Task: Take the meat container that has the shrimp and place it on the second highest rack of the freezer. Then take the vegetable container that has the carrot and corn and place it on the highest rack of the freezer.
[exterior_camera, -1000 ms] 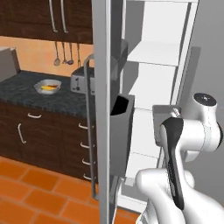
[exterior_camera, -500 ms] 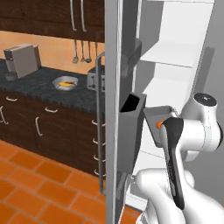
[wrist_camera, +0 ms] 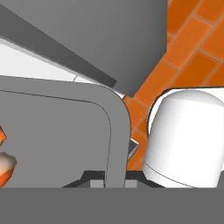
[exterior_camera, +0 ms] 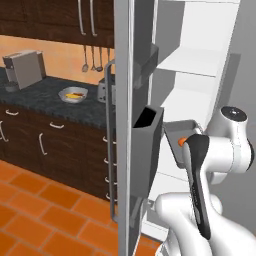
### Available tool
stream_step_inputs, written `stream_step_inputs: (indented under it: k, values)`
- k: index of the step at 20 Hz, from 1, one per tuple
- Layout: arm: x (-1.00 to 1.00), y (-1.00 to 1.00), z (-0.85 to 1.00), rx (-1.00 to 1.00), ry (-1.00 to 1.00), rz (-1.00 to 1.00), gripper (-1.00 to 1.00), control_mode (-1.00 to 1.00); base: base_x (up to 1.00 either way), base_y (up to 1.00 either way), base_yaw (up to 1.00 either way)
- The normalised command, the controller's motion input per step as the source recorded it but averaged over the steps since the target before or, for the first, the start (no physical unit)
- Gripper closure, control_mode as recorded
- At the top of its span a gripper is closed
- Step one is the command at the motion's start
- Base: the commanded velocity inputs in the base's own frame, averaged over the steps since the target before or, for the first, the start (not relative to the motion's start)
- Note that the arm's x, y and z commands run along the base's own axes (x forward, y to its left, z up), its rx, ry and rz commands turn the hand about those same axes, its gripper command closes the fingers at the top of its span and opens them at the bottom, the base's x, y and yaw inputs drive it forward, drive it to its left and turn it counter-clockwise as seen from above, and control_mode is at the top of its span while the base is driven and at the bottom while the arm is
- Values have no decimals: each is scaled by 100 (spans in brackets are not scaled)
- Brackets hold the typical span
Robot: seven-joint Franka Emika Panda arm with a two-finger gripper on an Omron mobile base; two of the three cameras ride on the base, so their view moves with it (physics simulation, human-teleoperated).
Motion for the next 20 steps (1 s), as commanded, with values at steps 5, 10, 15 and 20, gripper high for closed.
stream_step_inputs:
  k: [5, 10, 15, 20]
  values:
    - [0, 0, 0, 0, 0, 0, 100, 100, 25, -25, -5]
    - [0, 0, 0, 0, 0, 0, 100, 100, 56, -20, -9]
    - [0, 0, 0, 0, 0, 0, 100, 100, 46, 7, -10]
    - [0, 0, 0, 0, 0, 0, 100, 100, 32, 46, -18]
